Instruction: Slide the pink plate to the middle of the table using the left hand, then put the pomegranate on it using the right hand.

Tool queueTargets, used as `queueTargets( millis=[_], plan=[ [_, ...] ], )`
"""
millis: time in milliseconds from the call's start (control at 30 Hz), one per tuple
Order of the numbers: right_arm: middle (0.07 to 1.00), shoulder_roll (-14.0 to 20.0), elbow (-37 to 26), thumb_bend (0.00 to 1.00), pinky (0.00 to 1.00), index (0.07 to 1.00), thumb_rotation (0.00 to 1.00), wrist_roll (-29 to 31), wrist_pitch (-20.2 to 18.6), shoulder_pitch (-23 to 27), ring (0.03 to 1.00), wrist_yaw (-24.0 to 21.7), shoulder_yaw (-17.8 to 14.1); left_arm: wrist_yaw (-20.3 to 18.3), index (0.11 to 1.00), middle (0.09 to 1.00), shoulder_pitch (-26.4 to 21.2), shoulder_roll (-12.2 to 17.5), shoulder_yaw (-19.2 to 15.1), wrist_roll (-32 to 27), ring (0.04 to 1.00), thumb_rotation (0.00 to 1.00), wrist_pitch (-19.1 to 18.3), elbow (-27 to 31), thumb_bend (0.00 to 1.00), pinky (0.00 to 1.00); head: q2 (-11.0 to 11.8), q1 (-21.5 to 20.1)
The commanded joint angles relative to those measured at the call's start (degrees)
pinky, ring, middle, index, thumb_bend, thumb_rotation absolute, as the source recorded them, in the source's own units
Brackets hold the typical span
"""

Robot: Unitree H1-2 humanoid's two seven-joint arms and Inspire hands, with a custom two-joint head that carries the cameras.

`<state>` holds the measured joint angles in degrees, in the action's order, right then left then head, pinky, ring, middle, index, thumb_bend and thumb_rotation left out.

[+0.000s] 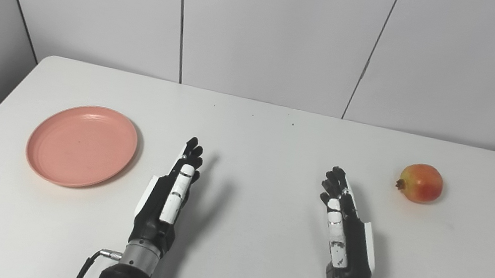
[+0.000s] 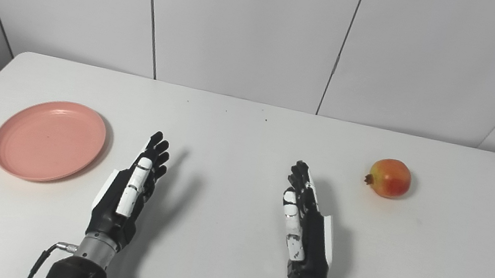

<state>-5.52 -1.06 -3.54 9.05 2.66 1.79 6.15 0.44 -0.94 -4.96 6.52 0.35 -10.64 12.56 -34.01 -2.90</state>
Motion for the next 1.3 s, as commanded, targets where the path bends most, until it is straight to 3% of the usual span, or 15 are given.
queueTargets(
  millis=[0, 1000, 1267],
  plan=[
    [0.929, 0.2, -1.7, 0.52, 0.93, 0.928, 0.91, 0.3, -0.3, -0.1, 0.926, -0.7, 0.1, -0.2, 1.0, 1.0, -1.2, -0.9, 0.4, 0.0, 1.0, 1.0, 2.2, 0.4, 0.49, 1.0, -0.1, 0.1],
    [0.928, 0.2, -2.4, 0.52, 0.93, 0.927, 0.9, 0.5, -0.9, -0.4, 0.927, -0.8, 0.1, -2.2, 1.0, 1.0, -0.8, -1.2, 0.5, -3.4, 1.0, 1.0, 3.7, -0.1, 0.52, 1.0, 0.1, 0.2],
    [0.924, 0.2, -2.0, 0.52, 0.93, 0.924, 0.89, 0.7, -0.4, -0.2, 0.921, -0.8, 0.0, -2.5, 1.0, 1.0, -0.9, -0.9, 0.8, -3.3, 1.0, 1.0, 2.1, 0.4, 0.51, 1.0, -0.1, 0.2]
  ],
)
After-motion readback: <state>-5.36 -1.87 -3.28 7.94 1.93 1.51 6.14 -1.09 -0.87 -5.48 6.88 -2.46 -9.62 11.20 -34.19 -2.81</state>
